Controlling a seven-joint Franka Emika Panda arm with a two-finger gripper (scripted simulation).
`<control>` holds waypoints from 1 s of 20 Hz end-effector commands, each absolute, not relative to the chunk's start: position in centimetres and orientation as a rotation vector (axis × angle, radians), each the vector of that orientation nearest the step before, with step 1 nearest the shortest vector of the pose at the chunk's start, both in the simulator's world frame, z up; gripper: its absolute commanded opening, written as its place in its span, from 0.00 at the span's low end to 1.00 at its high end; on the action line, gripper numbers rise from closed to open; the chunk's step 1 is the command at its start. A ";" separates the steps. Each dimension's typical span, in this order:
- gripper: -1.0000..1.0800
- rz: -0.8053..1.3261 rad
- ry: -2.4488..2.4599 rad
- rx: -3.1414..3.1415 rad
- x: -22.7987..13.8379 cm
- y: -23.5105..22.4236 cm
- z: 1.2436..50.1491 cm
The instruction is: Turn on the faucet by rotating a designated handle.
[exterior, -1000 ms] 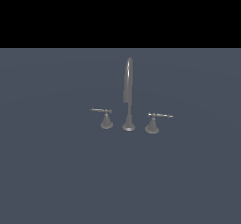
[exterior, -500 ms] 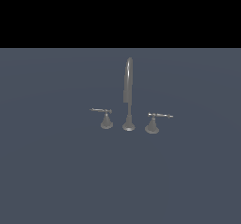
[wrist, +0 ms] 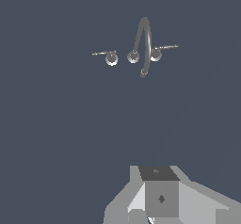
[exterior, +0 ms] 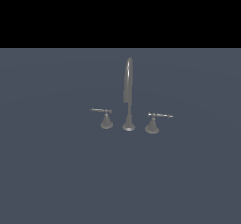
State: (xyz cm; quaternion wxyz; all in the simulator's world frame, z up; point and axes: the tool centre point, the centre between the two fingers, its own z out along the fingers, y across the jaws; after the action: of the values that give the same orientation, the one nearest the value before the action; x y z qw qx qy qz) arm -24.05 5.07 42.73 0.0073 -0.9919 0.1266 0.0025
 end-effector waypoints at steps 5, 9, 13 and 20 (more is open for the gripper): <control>0.00 0.008 0.623 -3.064 -22.1 7.3 39.1; 0.00 0.008 0.760 -3.033 -20.7 8.5 36.9; 0.00 0.008 0.895 -2.996 -19.3 9.6 34.7; 0.00 0.009 1.121 -2.917 -16.5 11.1 30.9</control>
State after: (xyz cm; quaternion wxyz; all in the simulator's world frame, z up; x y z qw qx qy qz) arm -17.08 10.81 31.69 0.0076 -0.9393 0.3429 0.0029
